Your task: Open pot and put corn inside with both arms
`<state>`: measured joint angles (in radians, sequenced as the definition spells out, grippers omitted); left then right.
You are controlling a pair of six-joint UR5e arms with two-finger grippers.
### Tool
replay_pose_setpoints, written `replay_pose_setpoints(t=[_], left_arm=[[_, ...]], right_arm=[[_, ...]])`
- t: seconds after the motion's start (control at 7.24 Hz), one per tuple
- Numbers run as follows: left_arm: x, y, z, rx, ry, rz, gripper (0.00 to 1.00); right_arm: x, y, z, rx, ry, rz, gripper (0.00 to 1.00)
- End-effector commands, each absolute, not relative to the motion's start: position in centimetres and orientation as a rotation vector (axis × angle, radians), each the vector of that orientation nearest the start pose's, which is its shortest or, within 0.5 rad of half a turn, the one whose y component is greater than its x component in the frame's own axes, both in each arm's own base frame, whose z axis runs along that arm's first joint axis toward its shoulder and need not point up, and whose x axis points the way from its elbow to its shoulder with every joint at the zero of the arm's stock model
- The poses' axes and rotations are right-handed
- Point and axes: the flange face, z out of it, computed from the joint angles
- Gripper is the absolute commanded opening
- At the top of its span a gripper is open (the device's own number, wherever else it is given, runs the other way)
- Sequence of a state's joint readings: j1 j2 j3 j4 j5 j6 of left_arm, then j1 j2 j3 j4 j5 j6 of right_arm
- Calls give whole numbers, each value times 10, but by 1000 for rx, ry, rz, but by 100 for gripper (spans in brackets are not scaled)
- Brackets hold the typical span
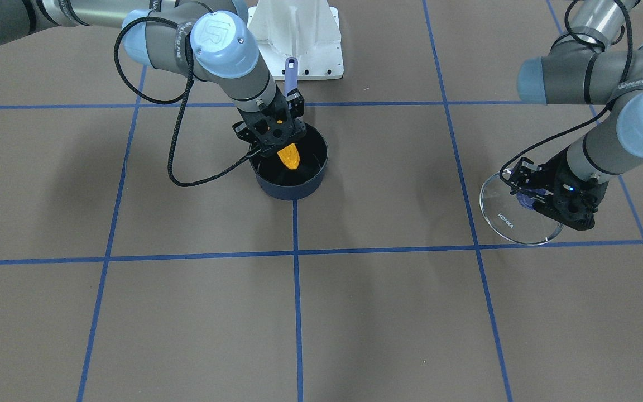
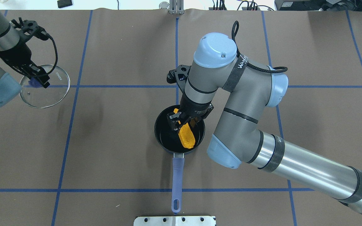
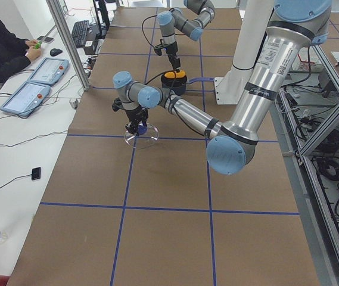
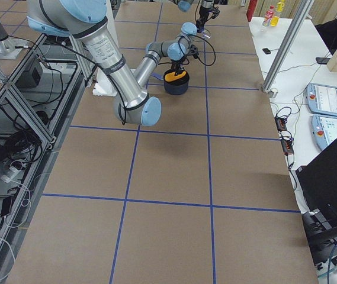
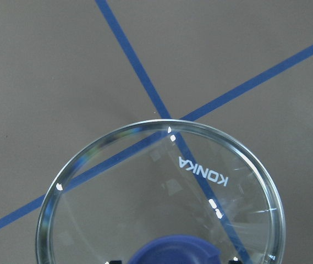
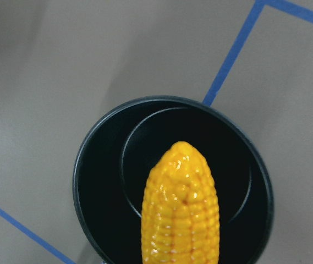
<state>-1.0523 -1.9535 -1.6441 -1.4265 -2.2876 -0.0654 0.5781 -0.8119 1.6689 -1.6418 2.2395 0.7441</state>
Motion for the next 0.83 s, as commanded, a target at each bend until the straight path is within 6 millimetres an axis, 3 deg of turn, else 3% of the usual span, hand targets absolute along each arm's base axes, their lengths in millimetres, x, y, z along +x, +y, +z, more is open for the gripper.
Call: replay_pose_setpoints(t=[0.0, 0.41, 0.69], left_arm=[[241, -580, 461, 70, 769, 550, 62], [251, -589, 490, 43, 765, 552, 62], [260, -596, 513, 57, 787, 565, 63]], right_arm=[[-527, -427, 144, 14, -1009, -487, 100], [-523, -429, 127, 48, -1039, -495, 100], [-523, -429, 129, 46, -1038, -494, 100]])
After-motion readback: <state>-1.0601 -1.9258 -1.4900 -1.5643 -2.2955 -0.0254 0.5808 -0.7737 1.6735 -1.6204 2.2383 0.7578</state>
